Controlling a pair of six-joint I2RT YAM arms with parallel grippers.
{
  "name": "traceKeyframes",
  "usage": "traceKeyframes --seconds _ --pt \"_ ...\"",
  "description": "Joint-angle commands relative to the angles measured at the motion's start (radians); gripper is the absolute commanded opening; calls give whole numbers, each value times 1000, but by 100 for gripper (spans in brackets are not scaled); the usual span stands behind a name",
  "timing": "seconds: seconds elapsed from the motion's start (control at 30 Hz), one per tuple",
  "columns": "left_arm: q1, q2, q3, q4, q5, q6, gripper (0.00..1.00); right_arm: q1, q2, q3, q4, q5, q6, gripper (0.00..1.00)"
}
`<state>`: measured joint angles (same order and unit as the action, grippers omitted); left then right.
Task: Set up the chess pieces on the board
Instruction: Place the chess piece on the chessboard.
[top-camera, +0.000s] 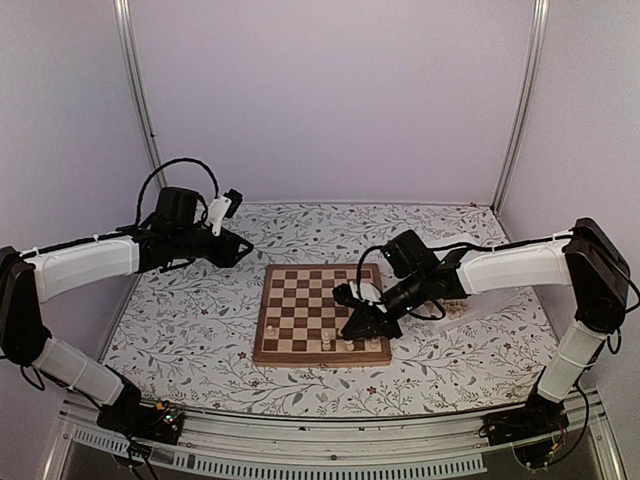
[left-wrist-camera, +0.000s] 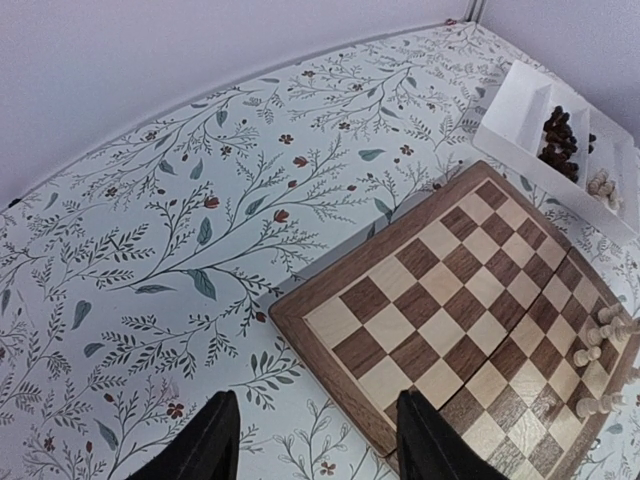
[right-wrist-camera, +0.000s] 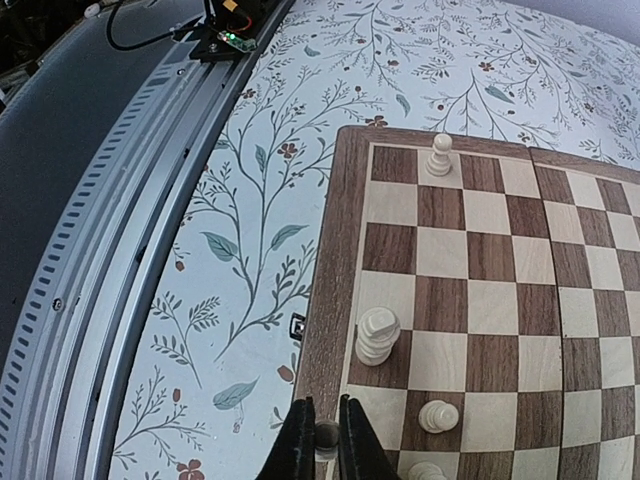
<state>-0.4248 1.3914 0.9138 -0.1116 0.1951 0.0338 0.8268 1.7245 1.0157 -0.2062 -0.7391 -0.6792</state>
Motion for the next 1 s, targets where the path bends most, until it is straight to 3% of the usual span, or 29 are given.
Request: traceKeyframes --seconds 0.0,0.97 --pt "13 -14 22 -1 7 5 55 6 19 -14 30 12 -17 9" --pt "12 -15 25 -8 20 6 56 25 58 -16 123 62 36 11"
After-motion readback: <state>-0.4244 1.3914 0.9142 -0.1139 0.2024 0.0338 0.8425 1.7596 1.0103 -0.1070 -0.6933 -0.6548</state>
